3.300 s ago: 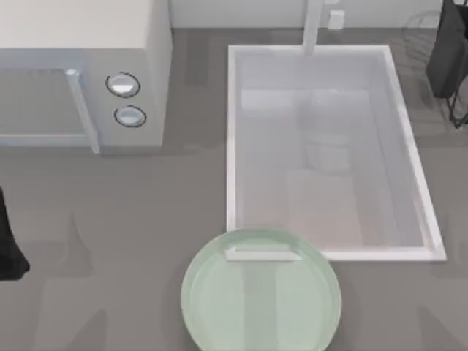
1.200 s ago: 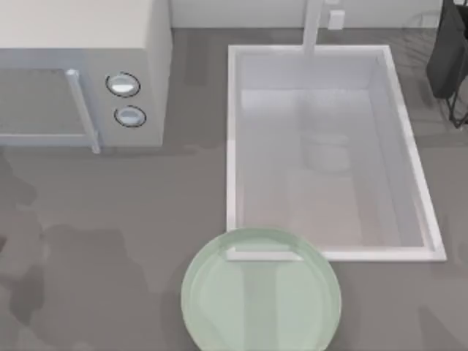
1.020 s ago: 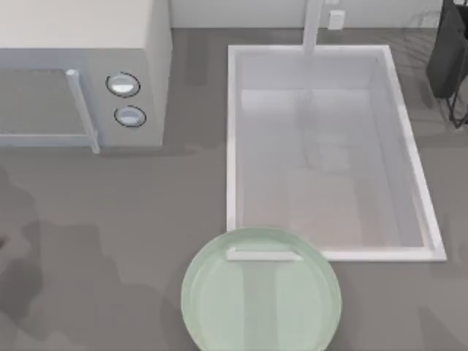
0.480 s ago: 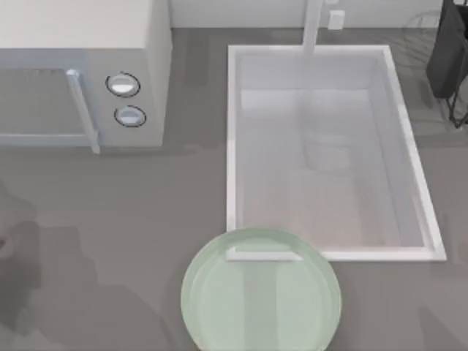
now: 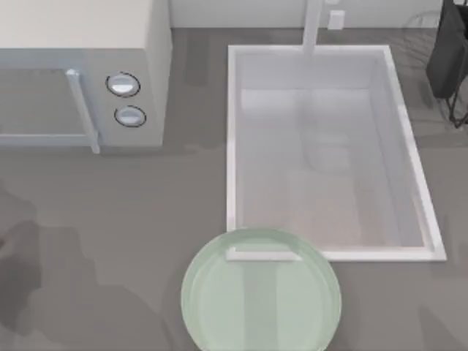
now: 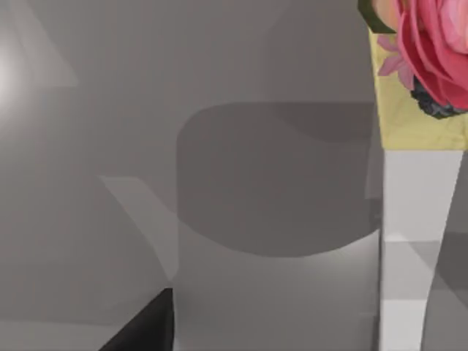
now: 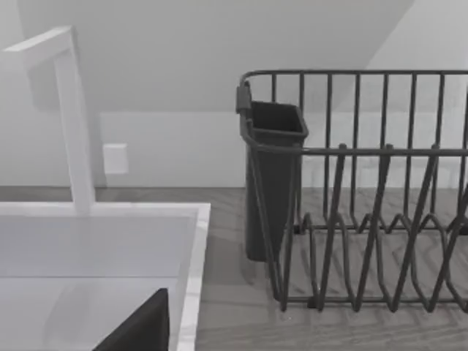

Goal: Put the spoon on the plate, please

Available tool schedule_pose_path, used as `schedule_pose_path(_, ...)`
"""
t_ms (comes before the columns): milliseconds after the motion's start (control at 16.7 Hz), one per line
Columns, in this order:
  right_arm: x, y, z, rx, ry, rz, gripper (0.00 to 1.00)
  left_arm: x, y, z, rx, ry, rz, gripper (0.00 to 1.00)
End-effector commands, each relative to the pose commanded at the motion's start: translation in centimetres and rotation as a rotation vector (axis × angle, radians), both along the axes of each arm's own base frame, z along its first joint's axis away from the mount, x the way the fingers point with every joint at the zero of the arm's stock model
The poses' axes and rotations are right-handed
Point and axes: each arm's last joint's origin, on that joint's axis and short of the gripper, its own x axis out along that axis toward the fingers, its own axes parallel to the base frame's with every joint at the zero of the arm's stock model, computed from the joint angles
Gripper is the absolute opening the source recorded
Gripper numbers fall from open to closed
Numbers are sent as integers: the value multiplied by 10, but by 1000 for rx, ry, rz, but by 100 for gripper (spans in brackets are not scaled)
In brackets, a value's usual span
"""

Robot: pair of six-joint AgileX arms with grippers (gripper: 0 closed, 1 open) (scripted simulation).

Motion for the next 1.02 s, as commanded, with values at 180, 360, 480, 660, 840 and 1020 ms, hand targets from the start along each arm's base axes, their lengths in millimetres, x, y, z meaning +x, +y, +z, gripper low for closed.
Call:
schedule_pose_path(180, 0, 0, 0, 0, 0, 0, 100, 0, 0, 0, 0, 0, 0, 17)
schedule_pose_path(360, 0, 0, 0, 0, 0, 0, 100, 0, 0, 0, 0, 0, 0, 0)
schedule_pose_path(480, 0, 0, 0, 0, 0, 0, 100, 0, 0, 0, 0, 0, 0, 0)
schedule_pose_path(660, 0, 0, 0, 0, 0, 0, 100, 0, 0, 0, 0, 0, 0, 0)
schedule_pose_path(840, 0, 0, 0, 0, 0, 0, 100, 0, 0, 22, -13, -27, 15, 0)
schedule_pose_path(1020, 0, 0, 0, 0, 0, 0, 100, 3, 2, 30, -13, -27, 17, 0)
